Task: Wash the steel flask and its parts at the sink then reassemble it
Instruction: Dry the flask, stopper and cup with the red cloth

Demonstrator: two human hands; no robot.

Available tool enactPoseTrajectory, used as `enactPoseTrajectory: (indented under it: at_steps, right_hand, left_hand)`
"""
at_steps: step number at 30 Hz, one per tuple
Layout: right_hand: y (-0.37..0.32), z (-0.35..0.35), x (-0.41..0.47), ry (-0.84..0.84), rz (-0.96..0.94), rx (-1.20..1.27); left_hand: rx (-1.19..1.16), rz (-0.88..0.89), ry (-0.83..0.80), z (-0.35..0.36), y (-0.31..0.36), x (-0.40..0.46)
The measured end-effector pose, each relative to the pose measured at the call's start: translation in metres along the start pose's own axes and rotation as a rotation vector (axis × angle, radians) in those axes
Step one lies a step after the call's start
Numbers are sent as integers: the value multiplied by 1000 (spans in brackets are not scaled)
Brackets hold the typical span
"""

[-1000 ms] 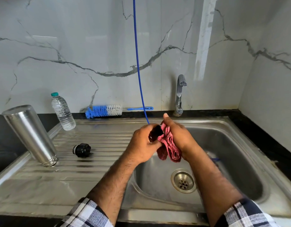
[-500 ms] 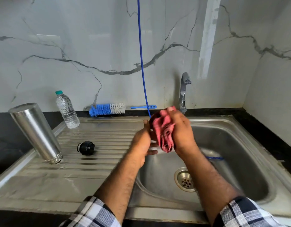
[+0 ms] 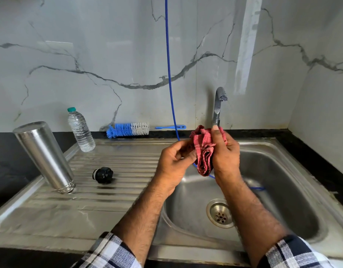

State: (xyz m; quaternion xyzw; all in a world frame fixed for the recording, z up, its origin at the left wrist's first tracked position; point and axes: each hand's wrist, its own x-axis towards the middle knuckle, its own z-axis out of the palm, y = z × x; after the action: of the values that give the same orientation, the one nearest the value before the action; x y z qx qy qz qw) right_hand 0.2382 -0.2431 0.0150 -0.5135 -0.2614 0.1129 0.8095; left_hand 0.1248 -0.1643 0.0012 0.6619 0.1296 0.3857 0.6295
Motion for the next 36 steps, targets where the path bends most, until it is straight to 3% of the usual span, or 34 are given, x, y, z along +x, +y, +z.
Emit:
enactPoseTrajectory:
  at_steps: [5,12,16,21,25,29,32,36]
  right_hand:
    - [-6,1,-4,7,8,21]
    - [2,10,-9,-379,-6,-184]
    - [-2,8,-7,-301,25,-99]
    - [-8,3,-1,-109,524,266]
    - [0,-5,1,-40,441,75]
    - [5,-10,-2,-78,386,106]
    - [5,-1,-5,-74,222,2]
    - [8,10,-12,-266,-42,-27]
  left_hand:
    - [20,-48,51,2,0,-1]
    - [-108,-307,136,-11,-10,7]
    - [77,-106,85,-7,-8,5]
    - [520,193,38,-20,-6,7]
    - [647,445,-22,-20,3,4]
    - [838,506,88,-11,13,-3]
    - [850,406,180,-8,22,-5]
    - [630,134,356,-16,20,0]
